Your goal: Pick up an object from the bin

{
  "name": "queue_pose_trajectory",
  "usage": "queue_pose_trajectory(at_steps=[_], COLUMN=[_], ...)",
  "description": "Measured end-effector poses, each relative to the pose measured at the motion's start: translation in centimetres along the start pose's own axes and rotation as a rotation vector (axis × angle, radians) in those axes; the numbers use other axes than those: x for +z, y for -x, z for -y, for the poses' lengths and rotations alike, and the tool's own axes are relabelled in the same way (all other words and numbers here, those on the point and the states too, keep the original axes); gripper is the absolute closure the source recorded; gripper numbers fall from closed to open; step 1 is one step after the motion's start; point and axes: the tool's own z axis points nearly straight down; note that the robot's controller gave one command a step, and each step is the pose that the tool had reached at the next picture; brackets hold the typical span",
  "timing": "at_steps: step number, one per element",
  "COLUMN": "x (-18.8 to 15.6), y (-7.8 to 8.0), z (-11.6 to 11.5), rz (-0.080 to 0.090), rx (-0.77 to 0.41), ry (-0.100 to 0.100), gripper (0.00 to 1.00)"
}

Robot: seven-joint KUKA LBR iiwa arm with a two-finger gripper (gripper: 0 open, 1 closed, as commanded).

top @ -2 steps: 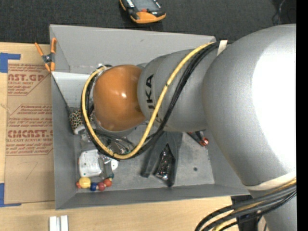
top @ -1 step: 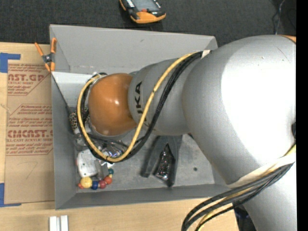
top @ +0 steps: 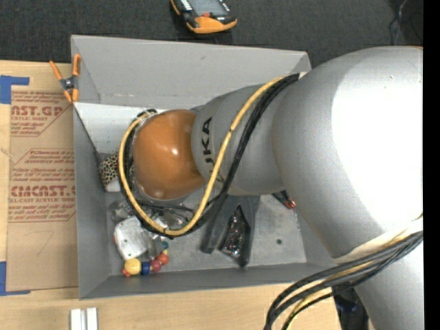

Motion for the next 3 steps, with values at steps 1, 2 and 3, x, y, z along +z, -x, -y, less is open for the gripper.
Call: queue_pose_trajectory(at_steps=[1, 2, 3], x=[0.0, -1.6, -4.3], y=[0.0, -0.3, 0.0], z=[0.0, -0.1, -0.1], rz=[0.000, -0.009, 0.001], rx=[0.000, 0.000, 0.000], ry=[0.000, 0.003, 0.000], gripper=[1.00, 1.00, 1.00])
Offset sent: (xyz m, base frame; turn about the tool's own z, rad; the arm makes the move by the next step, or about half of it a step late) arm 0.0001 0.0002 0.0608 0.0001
